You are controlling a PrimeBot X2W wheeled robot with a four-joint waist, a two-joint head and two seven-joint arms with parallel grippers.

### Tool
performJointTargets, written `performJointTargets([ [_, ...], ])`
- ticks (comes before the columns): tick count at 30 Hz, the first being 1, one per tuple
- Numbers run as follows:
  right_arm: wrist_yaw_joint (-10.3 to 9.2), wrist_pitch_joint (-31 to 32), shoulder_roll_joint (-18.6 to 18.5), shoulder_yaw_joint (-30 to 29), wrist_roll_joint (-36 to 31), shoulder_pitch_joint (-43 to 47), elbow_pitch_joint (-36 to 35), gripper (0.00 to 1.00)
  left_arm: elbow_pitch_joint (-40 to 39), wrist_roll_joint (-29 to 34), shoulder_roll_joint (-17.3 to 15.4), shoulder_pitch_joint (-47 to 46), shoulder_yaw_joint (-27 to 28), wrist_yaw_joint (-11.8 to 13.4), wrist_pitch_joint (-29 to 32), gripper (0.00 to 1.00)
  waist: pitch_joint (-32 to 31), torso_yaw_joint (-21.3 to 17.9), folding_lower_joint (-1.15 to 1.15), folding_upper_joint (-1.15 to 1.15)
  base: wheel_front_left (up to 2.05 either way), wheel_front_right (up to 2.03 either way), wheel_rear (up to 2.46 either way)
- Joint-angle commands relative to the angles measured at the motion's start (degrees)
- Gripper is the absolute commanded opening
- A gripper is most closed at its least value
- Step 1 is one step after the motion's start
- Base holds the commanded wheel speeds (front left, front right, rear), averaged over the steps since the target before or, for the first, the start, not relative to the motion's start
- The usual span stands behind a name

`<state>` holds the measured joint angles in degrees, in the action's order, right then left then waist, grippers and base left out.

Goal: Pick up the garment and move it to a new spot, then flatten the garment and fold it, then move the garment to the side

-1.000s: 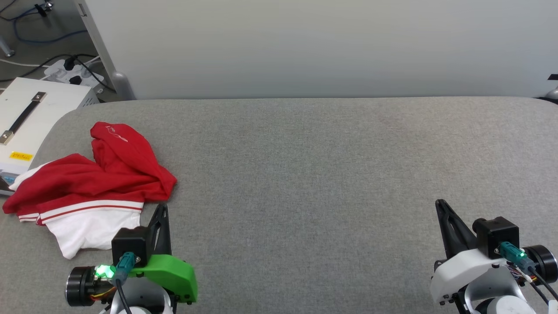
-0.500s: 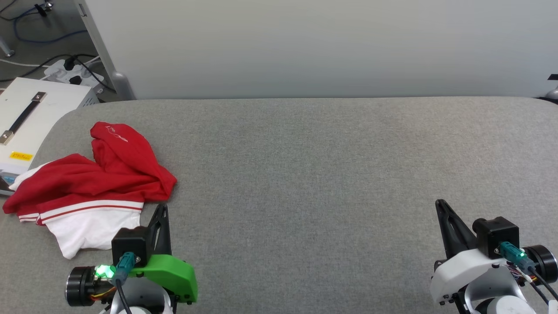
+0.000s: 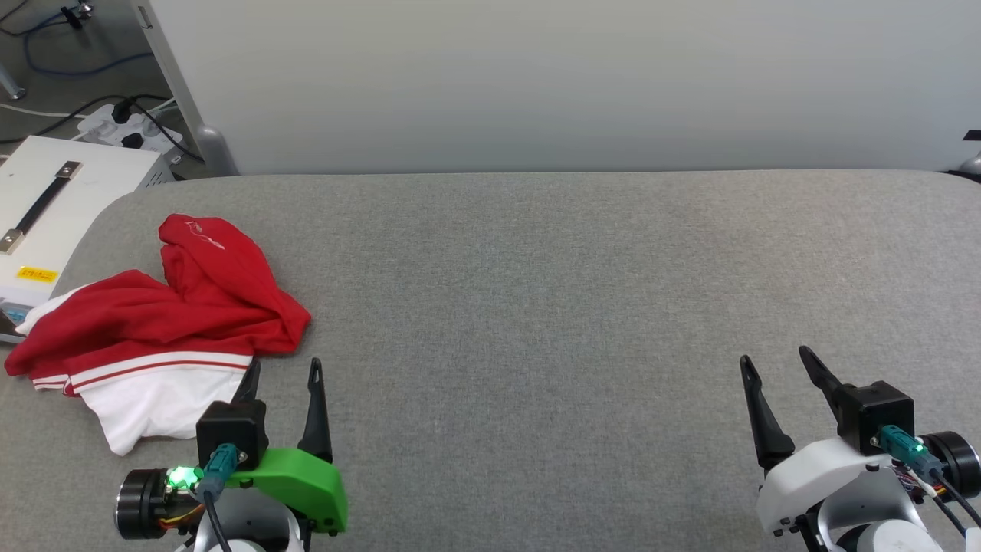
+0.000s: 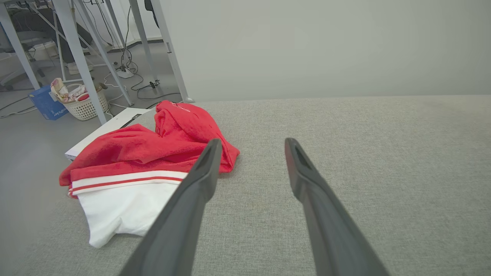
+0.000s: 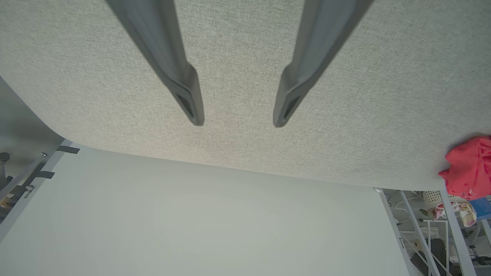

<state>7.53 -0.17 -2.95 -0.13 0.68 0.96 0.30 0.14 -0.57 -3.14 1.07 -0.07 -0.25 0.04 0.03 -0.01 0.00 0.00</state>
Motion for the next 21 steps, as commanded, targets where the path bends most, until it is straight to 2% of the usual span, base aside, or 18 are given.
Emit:
performJointTargets([
  [1, 0.0, -0.42, 0.0, -0.22, 0.3, -0.03, -0.12, 1.0, -0.11, -0.3, 0.01, -0.08, 0.0, 0.2, -0.44, 1.0, 0.02, 0.0, 0.0, 0.0, 0.0, 0.0, 0.0],
  [21, -0.01, -2.75, 0.01, -1.05, 3.57, 0.29, -2.23, 1.0, -0.75, -1.84, 0.05, -0.3, -0.14, 0.83, -2.8, 1.0, 0.19, 0.03, 0.0, 0.0, 0.0, 0.0, 0.0],
])
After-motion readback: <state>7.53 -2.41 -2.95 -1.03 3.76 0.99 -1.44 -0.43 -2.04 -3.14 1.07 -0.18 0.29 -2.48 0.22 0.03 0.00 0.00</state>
